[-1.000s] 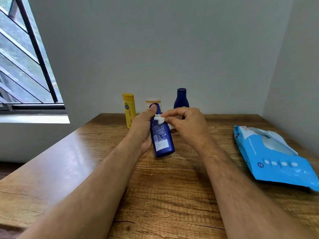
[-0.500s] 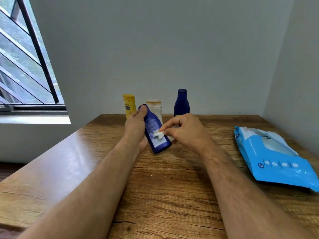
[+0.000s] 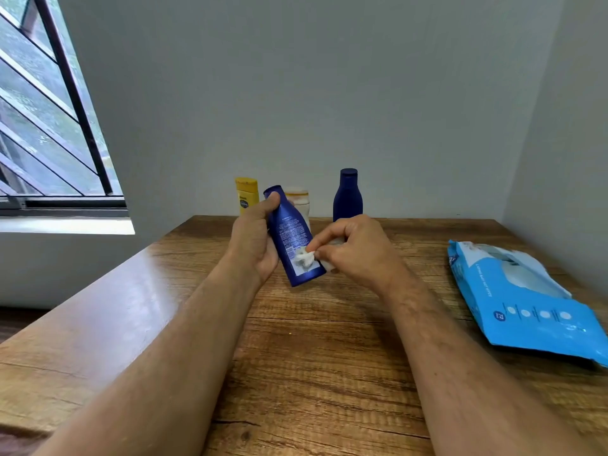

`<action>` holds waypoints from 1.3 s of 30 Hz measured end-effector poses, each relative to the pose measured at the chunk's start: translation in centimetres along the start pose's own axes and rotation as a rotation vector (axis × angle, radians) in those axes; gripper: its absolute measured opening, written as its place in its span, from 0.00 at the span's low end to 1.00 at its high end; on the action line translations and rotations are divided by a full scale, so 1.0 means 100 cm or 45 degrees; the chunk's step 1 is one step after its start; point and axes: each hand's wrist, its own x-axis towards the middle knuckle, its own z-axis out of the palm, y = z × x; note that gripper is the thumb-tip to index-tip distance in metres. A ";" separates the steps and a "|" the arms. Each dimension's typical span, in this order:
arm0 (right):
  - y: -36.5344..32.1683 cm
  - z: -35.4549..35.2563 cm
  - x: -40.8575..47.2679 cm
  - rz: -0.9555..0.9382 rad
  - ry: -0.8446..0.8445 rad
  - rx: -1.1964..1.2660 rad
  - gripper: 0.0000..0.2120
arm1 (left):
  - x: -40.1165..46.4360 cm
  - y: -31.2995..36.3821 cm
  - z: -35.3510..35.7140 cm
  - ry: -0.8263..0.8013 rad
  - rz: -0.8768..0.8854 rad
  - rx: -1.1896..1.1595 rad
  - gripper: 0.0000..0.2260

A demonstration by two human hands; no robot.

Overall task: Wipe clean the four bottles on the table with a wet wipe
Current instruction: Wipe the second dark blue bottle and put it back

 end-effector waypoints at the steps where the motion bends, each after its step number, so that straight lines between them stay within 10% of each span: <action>1: -0.001 0.000 -0.001 -0.014 -0.013 -0.042 0.08 | -0.001 0.001 0.000 -0.006 0.004 -0.002 0.09; 12: -0.001 0.004 0.004 -0.331 0.389 -0.044 0.08 | -0.012 -0.012 0.008 -0.333 -0.094 0.004 0.10; 21: 0.003 0.010 0.002 -0.253 -0.016 -0.349 0.08 | 0.001 0.000 -0.002 0.001 0.044 -0.130 0.18; 32: -0.001 0.004 0.003 -0.408 0.466 -0.217 0.08 | -0.011 -0.020 0.008 -0.303 -0.173 0.059 0.16; 39: -0.004 0.009 -0.001 -0.402 0.011 -0.499 0.08 | 0.003 -0.005 0.002 -0.040 0.060 -0.120 0.19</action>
